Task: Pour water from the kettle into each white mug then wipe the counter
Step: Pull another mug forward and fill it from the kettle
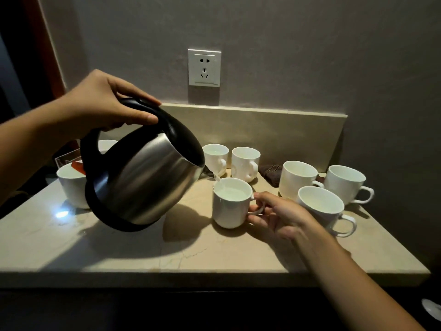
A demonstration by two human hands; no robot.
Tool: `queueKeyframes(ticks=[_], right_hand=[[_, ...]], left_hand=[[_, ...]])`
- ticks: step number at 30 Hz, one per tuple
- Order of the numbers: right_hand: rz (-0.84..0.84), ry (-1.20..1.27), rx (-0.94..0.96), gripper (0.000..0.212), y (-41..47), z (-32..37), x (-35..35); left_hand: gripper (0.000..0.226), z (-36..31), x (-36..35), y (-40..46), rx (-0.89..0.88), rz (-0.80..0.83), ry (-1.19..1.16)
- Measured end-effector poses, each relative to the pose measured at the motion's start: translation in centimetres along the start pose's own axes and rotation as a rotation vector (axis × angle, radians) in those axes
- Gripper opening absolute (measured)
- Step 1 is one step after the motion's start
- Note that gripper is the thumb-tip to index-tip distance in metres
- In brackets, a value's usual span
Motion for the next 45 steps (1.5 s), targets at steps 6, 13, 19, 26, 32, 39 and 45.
queueKeyframes(ticks=[6, 13, 19, 26, 32, 39, 45], right_hand=[[-0.020, -0.008, 0.021, 0.009, -0.1, 0.1, -0.2], [0.003, 0.005, 0.011, 0.010, 0.2, 0.0, -0.8], [0.009, 0.034, 0.006, 0.011, 1.0, -0.2, -2.4], [0.044, 0.092, 0.105, 0.011, 2.2, 0.9, -6.1], [0.047, 0.182, 0.155, 0.011, 3.9, 0.9, -11.2], [-0.184, 0.252, 0.273, 0.018, 6.9, 1.3, -14.1], [-0.327, 0.237, 0.300, 0.031, 7.9, 2.0, -16.0]], left_hand=[[0.045, 1.9, 1.1, -2.0, -0.020, -0.126, -0.085], [0.030, 3.8, 2.0, -5.7, -0.002, -0.370, -0.148], [0.030, 5.1, 2.5, -8.5, -0.007, -0.483, -0.180], [0.045, 7.7, 4.5, -12.8, 0.023, -0.599, -0.177], [0.035, 9.5, 6.0, -16.4, 0.074, -0.720, -0.181], [0.031, 10.2, 6.9, -19.3, 0.109, -0.821, -0.202], [0.032, 9.7, 6.9, -19.5, 0.087, -0.800, -0.134]])
Point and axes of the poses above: each hand's wrist, its own y-axis towards the middle knuckle, its own x-axis out of the back of the hand, z = x × y, the point moved 8 cm from there along y, towards the middle knuckle, and after that the axes turned 13 degrees about -x, right-handed, at the moved point
